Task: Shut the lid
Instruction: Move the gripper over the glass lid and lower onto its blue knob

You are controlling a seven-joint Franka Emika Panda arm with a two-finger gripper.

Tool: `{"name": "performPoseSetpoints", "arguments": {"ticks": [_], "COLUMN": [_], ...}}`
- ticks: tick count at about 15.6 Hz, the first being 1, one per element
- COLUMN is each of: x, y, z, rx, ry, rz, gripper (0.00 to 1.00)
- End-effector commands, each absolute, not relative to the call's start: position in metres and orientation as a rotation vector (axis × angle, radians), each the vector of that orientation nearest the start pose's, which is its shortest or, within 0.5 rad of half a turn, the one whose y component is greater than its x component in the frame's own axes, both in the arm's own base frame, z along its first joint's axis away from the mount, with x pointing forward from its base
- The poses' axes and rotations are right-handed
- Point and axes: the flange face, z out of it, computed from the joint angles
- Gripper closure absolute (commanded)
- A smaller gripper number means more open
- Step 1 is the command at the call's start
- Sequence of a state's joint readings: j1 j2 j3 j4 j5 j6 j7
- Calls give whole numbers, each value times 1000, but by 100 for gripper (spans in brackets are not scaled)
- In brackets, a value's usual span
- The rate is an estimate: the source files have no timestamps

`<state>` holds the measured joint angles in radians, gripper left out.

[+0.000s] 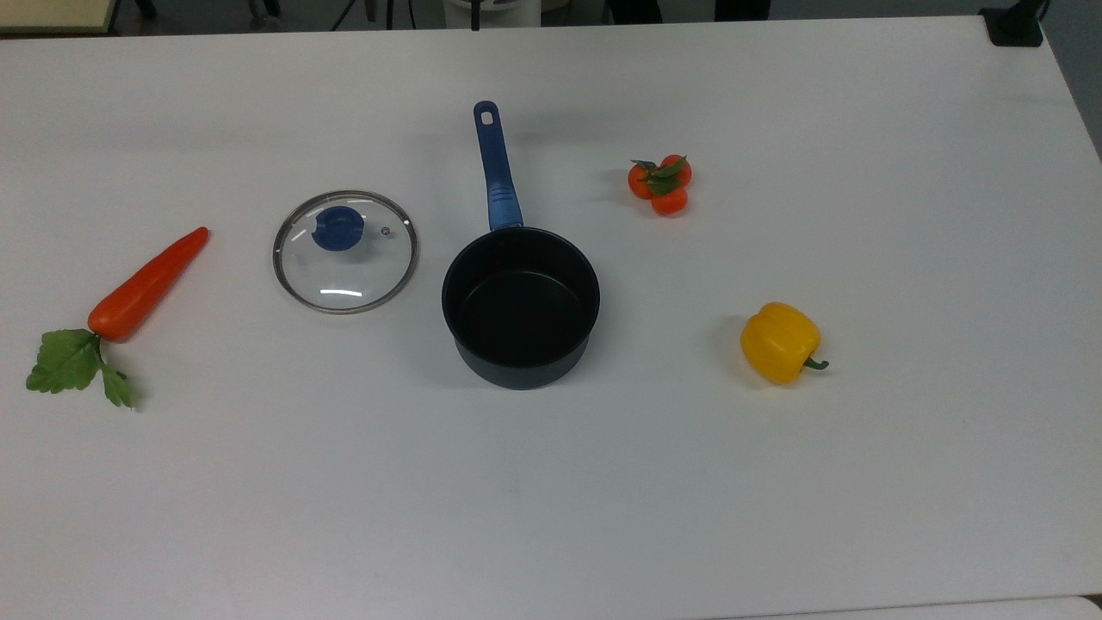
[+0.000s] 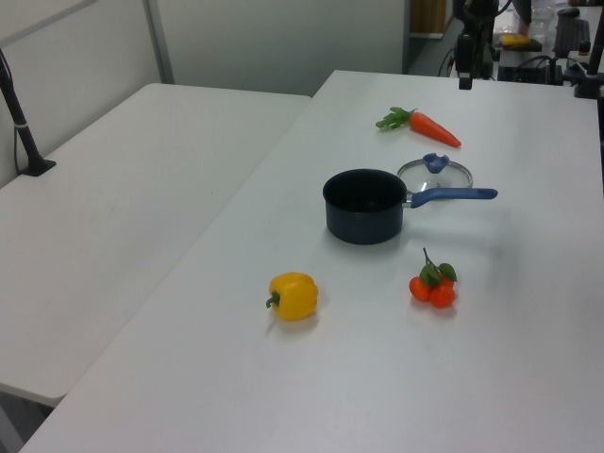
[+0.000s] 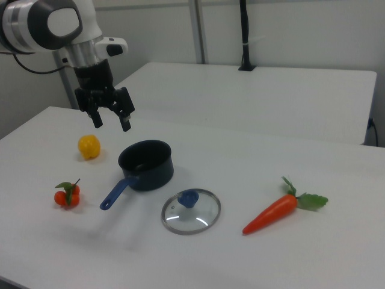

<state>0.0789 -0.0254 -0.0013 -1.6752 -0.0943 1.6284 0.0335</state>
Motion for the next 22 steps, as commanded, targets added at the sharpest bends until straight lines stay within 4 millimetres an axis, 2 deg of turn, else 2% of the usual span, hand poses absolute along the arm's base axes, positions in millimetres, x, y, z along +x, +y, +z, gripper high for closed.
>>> {"name": "performPoseSetpoints", "arguments": {"ticks": [1,5,9,11,14,17,22], "x": [543,542,546,550,556,561,587], "y": [20,20,5,-7,-28,-48,-75], "z": [598,599,595,587,568,539,473], "rx": [-3235,-3235,-3234,-3233,-3232,-3230,-3230], "ry": [-35,-37,-16,-35,-150,-189,-137], "rz": [20,18,-18,-62,-41,-44,-34], "gripper": [0,0,0,0,0,0,0]}}
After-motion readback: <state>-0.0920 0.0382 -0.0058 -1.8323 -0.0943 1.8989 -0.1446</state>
